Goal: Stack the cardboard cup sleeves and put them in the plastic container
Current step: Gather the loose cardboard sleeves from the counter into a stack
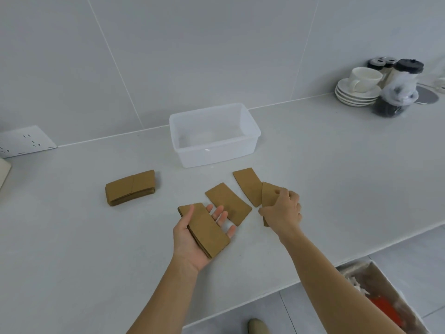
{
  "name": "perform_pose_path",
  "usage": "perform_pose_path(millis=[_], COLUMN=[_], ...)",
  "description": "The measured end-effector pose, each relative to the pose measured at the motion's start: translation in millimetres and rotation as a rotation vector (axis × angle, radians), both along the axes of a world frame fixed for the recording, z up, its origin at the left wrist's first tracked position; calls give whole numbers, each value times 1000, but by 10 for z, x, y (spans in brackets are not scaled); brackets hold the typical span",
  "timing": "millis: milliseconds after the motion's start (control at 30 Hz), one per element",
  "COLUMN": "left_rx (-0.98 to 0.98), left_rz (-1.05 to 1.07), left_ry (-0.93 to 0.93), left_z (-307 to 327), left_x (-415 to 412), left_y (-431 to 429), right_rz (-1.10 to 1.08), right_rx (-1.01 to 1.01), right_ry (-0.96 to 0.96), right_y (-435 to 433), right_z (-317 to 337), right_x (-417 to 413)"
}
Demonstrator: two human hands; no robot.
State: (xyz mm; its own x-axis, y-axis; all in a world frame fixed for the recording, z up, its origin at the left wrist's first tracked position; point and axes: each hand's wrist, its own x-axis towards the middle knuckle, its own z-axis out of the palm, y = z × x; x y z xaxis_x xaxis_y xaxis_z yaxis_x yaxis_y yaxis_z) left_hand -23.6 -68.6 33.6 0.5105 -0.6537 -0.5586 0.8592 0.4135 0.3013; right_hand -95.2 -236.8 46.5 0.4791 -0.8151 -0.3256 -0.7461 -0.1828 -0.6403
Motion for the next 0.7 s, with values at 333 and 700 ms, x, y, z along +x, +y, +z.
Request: perform_pose_path(millis=[333,700], left_rx=[-69,-42], left_rz=[16,43], left_ry=[-80,-170], left_z=[208,143], left_x=[50,131], left_y=[-85,91], right_rz=[252,694], right_rx=[198,164], right_ry=[-435,-338], right_y=[349,902], right_z=[508,291], right_x=[135,273])
